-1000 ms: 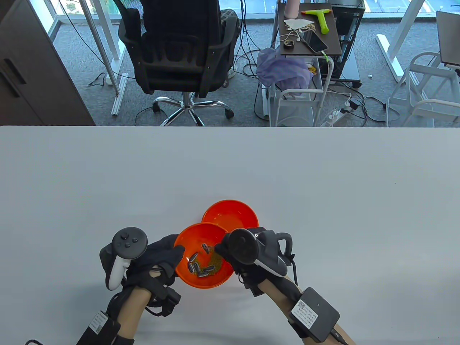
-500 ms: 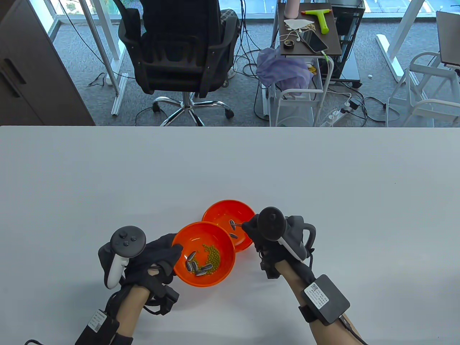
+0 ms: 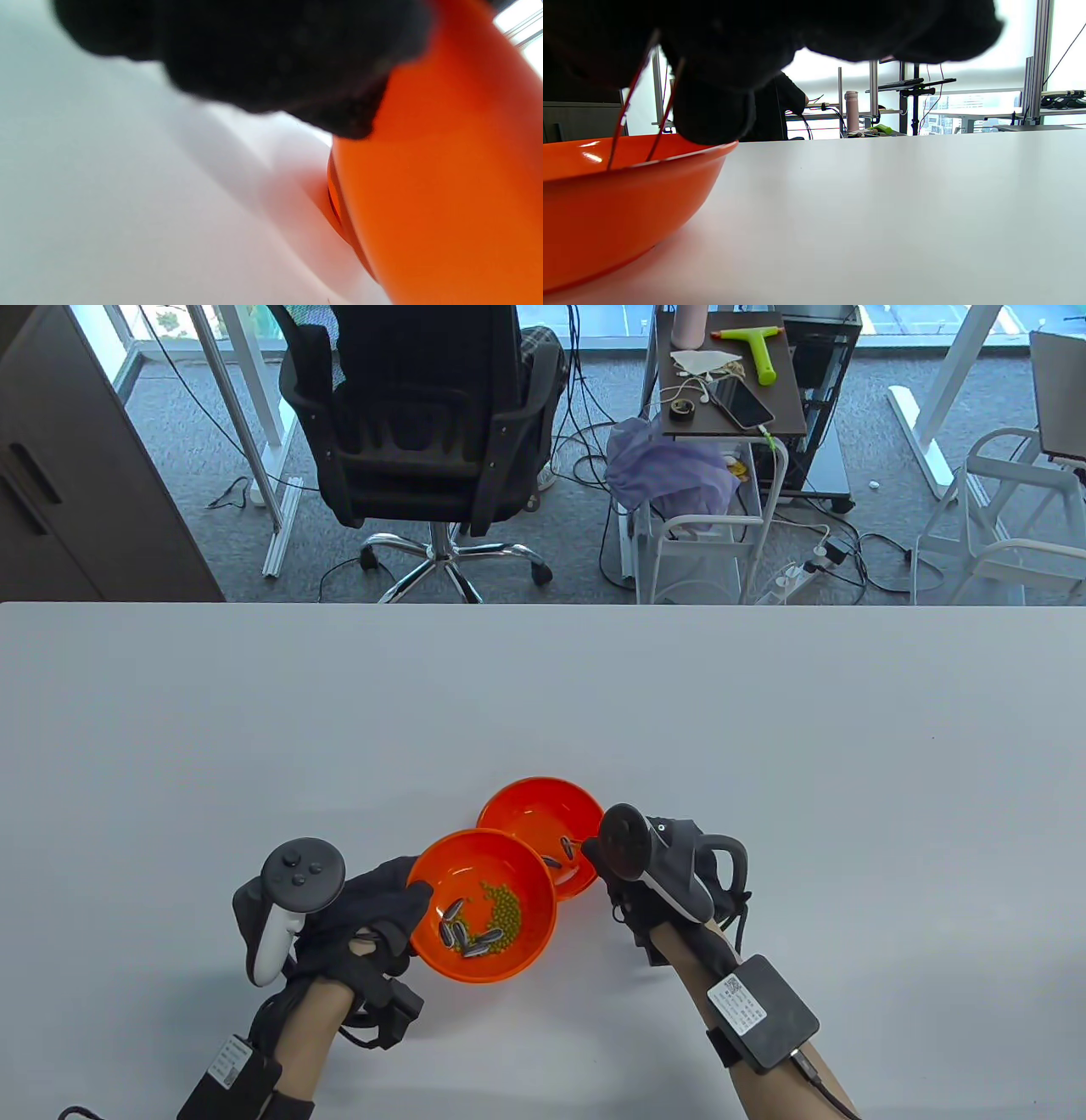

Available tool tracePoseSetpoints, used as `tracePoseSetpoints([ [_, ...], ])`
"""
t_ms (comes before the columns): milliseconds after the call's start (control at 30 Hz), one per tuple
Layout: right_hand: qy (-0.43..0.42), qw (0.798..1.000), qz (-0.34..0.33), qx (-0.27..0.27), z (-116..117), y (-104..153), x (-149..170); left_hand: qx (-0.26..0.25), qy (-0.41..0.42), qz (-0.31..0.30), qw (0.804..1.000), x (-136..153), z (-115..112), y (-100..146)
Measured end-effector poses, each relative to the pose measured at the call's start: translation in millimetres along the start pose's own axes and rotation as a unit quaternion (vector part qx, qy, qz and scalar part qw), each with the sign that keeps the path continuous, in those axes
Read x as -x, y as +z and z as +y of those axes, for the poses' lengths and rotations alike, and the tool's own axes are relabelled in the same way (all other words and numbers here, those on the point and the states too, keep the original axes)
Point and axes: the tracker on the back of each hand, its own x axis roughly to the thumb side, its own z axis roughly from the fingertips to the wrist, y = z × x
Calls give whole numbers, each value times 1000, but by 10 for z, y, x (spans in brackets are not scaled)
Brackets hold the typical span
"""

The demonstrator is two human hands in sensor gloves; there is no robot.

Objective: Pick sunflower seeds with tweezers into bowl

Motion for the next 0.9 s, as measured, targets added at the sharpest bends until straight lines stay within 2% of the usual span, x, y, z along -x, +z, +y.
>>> tracePoseSetpoints([
  [167, -65, 998, -3, 18, -164, 14, 27, -2, 0, -1, 1000, -4, 6, 0],
  [367, -149, 985, -75, 46, -470, 131, -140, 0, -2, -2, 1000, -7, -2, -7],
  [500, -128, 980, -142, 47, -511, 242, -351, 2, -4, -3, 1000, -11, -11, -7],
  [733, -58, 965, -245, 69, -435, 455, -677, 9, -2, -9, 1000, -25, -27, -8],
  [900, -50, 955, -286, 68, -365, 537, -771, 12, -3, -13, 1000, -35, -43, -5],
])
